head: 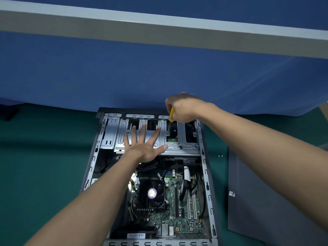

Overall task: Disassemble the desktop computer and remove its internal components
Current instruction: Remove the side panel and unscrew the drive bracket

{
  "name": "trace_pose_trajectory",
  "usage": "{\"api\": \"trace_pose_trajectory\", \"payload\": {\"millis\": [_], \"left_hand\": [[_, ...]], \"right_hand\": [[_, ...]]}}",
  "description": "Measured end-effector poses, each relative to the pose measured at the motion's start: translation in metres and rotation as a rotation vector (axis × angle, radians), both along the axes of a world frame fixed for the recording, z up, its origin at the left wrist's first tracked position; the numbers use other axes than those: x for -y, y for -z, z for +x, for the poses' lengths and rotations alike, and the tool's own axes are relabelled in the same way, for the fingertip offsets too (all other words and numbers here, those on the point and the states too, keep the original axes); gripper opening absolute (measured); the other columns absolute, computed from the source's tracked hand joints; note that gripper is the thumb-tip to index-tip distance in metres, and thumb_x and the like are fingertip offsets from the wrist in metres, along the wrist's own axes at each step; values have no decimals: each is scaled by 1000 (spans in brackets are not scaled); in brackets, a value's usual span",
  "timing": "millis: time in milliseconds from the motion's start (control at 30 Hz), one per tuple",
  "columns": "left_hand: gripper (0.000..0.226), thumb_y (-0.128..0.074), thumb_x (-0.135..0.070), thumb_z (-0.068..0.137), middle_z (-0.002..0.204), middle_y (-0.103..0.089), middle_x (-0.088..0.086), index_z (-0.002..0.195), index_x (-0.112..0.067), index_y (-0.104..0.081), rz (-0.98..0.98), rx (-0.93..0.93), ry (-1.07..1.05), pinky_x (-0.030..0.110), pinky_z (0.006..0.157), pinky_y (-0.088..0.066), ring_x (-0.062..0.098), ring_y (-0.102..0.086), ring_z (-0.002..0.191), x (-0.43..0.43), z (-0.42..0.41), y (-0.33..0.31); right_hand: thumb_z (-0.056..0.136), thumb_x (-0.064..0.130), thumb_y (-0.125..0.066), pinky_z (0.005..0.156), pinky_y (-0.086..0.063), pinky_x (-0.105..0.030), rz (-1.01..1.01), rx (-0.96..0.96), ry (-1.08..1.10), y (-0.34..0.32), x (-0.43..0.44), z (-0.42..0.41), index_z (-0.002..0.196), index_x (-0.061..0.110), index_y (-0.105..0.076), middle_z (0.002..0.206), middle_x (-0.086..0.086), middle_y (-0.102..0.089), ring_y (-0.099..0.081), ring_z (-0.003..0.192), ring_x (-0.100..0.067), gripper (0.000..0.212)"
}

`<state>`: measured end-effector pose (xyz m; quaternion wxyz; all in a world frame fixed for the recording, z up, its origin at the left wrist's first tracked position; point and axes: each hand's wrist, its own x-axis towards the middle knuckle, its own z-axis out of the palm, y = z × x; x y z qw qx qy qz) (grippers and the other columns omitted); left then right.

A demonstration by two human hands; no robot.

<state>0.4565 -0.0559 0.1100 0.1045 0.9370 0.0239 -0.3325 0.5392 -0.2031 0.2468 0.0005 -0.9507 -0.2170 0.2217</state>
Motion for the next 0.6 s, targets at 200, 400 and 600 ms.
{"api": "trace_pose_trajectory", "payload": {"millis": [200, 400, 600], "left_hand": [[73, -15, -84, 81, 155, 30, -4, 144, -57, 9, -25, 312, -9, 53, 112, 12, 28, 23, 145, 5, -15, 10], [39, -59, -41, 91, 156, -27, 7, 128, -29, -59, -281, 637, -144, 47, 106, -22, 26, -13, 140, 21, 0, 1], [21, -64, -29, 91, 142, -51, 5, 108, -24, -74, -336, 708, -187, 41, 105, -29, 30, -30, 133, 33, 8, 8]], "right_hand": [[93, 60, -37, 69, -35, -32, -59, 108, 54, 6, 1, -2, 81, 16, -40, 79, 0, -43, -46, 79, -26, 46], [87, 20, -53, 67, -41, -32, 101, 33, 38, 6, 0, -4, 103, 16, -50, 96, -5, -51, -53, 84, -29, 17], [90, 58, -47, 68, -35, -33, 84, 95, 63, 12, 7, -2, 86, 22, -43, 79, 2, -44, -47, 80, -25, 36]]}}
